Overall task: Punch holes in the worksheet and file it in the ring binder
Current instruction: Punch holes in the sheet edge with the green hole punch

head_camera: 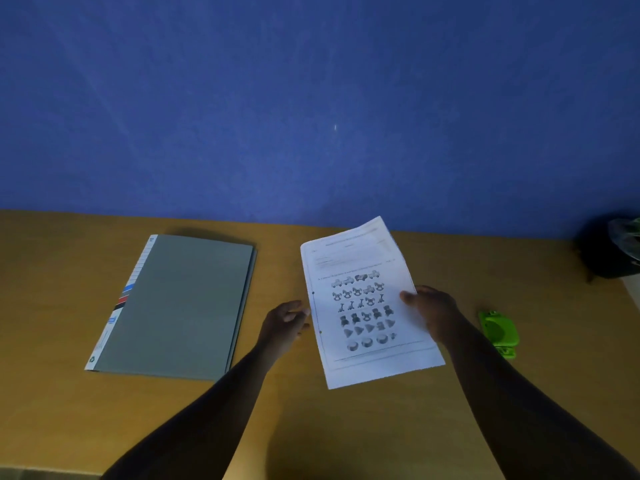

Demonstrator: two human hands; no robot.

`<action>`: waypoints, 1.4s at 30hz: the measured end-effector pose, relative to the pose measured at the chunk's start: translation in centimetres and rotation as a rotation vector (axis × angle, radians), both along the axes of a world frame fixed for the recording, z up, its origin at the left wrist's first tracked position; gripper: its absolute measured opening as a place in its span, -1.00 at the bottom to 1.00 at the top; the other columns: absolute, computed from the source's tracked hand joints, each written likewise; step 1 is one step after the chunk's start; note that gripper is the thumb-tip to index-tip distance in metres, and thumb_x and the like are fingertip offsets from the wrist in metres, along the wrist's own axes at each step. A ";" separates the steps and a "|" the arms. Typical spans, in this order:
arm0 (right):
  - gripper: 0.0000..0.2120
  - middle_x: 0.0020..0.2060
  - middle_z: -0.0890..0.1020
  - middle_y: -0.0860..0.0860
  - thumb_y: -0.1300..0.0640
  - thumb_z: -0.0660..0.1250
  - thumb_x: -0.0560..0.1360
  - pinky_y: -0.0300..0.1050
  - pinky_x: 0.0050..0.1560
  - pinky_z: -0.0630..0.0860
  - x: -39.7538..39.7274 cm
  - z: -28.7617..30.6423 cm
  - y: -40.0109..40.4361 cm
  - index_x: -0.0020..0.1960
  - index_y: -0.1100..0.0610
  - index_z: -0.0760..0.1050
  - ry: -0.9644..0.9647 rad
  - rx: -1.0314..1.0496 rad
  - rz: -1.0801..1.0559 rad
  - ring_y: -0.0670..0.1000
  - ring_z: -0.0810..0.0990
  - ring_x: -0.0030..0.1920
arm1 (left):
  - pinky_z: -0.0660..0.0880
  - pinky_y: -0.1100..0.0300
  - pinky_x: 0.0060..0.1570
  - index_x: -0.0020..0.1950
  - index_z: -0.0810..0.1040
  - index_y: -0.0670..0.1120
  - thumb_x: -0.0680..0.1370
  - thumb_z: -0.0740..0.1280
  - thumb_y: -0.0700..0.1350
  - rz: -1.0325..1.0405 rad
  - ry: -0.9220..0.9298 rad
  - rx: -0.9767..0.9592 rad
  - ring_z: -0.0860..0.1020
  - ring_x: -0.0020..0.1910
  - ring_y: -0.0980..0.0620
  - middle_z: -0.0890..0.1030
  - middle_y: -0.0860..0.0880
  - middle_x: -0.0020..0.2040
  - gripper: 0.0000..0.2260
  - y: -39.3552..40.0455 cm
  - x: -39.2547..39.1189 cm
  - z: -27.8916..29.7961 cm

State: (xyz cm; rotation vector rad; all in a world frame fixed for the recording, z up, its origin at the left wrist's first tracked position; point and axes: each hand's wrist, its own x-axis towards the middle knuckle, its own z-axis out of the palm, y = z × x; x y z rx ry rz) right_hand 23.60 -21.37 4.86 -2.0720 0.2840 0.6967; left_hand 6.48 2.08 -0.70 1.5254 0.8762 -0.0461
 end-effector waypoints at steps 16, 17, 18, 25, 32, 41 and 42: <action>-0.73 -0.07 0.57 0.09 0.12 0.27 0.58 -0.19 -0.18 0.39 -3.6 -8.0 0.0 0.24 0.20 0.53 0.120 -0.134 -0.021 0.08 0.53 -0.12 | 0.65 0.10 -0.03 0.22 0.63 -0.09 0.51 0.47 -0.15 0.038 0.091 -0.005 0.69 -0.06 0.01 0.71 0.02 -0.08 -0.72 -1.7 -1.3 -4.5; -0.75 -0.13 0.57 0.07 0.16 0.29 0.56 -0.18 -0.26 0.41 -3.7 -8.0 0.1 0.20 0.19 0.56 0.119 -0.129 -0.043 0.06 0.52 -0.19 | 0.65 0.12 -0.03 0.20 0.64 -0.08 0.51 0.47 -0.15 0.037 0.097 0.019 0.69 -0.07 0.04 0.72 0.02 -0.09 -0.74 -1.7 -1.3 -4.5; -0.76 -0.16 0.58 0.09 0.18 0.31 0.53 -0.17 -0.30 0.42 -3.9 -8.0 0.1 0.17 0.19 0.58 0.116 -0.130 -0.061 0.06 0.53 -0.22 | 0.65 0.11 -0.02 0.17 0.66 -0.07 0.51 0.47 -0.15 0.036 0.097 0.033 0.69 -0.09 0.06 0.72 0.03 -0.11 -0.77 -1.9 -1.3 -4.5; -0.78 -0.09 0.68 0.07 0.16 0.34 0.45 -0.06 -0.05 0.58 -3.9 -8.5 0.0 0.07 0.09 0.64 0.023 -0.246 -0.019 0.13 0.63 -0.08 | 0.65 0.11 -0.11 0.00 0.70 0.07 0.45 0.46 -0.03 -0.013 0.182 0.229 0.66 -0.20 0.21 0.71 0.17 -0.21 -0.86 -2.2 -0.7 -4.9; -0.72 -0.11 0.69 0.03 0.16 0.29 0.39 -0.20 -0.23 0.43 -3.8 -8.5 0.1 0.07 0.07 0.63 -0.009 -0.341 0.056 0.09 0.62 -0.12 | 0.56 0.27 -0.19 -0.07 0.67 0.11 0.41 0.48 0.04 -0.088 0.262 0.358 0.62 -0.19 0.29 0.68 0.22 -0.19 -0.88 -1.7 -0.4 -4.0; -0.54 -0.03 0.60 0.11 0.04 0.21 0.23 -0.01 -0.01 0.61 -3.6 -9.7 0.6 0.08 0.13 0.57 -0.049 -0.511 0.018 0.15 0.60 -0.08 | 0.57 0.25 -0.20 -0.08 0.64 0.15 0.45 0.44 0.04 -0.140 0.257 0.487 0.60 -0.19 0.29 0.66 0.25 -0.15 -0.92 -0.2 -0.9 -3.2; -0.56 -0.01 0.59 0.12 0.04 0.23 0.26 0.01 0.02 0.60 -3.9 -9.1 0.9 0.09 0.13 0.57 -0.065 -0.524 0.004 0.16 0.58 -0.05 | 0.55 0.28 -0.22 -0.06 0.64 0.14 0.46 0.43 0.03 -0.135 0.246 0.516 0.59 -0.19 0.29 0.66 0.25 -0.14 -0.92 0.1 -1.1 -3.0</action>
